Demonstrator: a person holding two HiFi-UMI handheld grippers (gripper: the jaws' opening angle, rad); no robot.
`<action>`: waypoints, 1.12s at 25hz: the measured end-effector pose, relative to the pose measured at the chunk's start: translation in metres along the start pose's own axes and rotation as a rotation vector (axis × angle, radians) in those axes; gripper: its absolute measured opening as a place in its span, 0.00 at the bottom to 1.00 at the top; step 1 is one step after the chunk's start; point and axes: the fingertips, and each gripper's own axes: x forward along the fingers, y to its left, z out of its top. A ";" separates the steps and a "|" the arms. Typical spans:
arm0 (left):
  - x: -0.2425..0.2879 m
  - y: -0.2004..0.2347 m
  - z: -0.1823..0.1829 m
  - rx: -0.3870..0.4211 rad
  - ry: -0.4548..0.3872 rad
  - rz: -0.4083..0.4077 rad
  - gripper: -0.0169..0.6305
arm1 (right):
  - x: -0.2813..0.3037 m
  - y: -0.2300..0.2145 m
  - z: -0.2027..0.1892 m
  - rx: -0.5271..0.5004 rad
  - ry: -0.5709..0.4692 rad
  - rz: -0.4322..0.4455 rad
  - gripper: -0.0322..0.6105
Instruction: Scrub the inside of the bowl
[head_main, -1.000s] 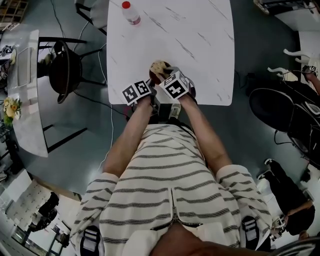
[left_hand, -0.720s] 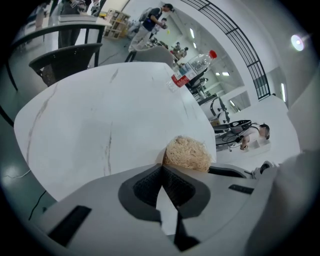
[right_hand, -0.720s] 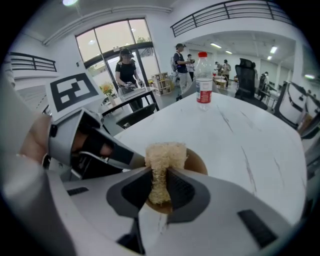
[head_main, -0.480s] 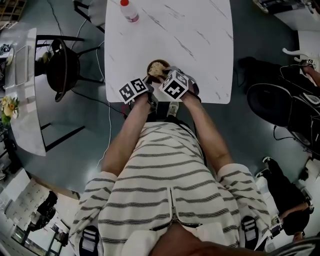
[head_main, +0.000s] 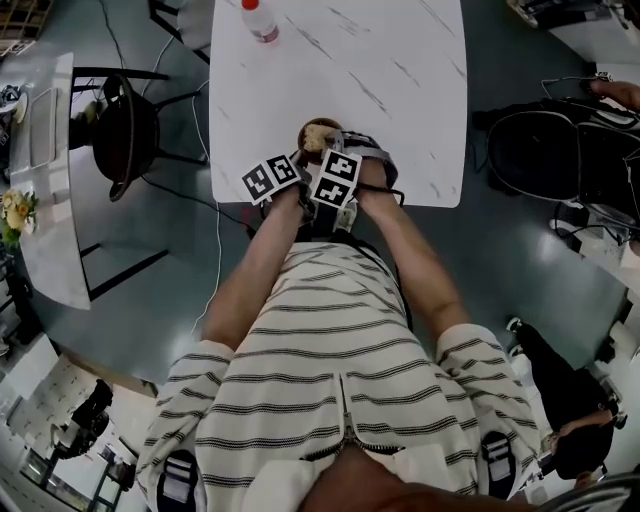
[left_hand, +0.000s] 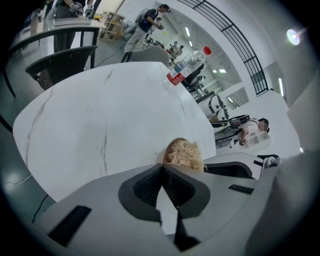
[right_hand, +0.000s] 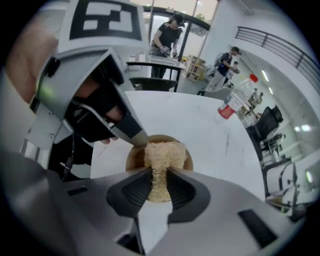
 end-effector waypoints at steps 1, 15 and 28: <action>0.000 0.000 -0.001 0.001 0.002 0.000 0.04 | 0.002 0.003 0.000 -0.065 0.016 0.000 0.20; 0.000 0.001 -0.005 0.001 0.012 -0.002 0.04 | 0.011 0.020 -0.008 -0.924 0.117 0.022 0.20; 0.001 0.001 -0.001 0.011 0.004 0.002 0.04 | 0.013 0.013 -0.001 -0.483 0.032 0.098 0.20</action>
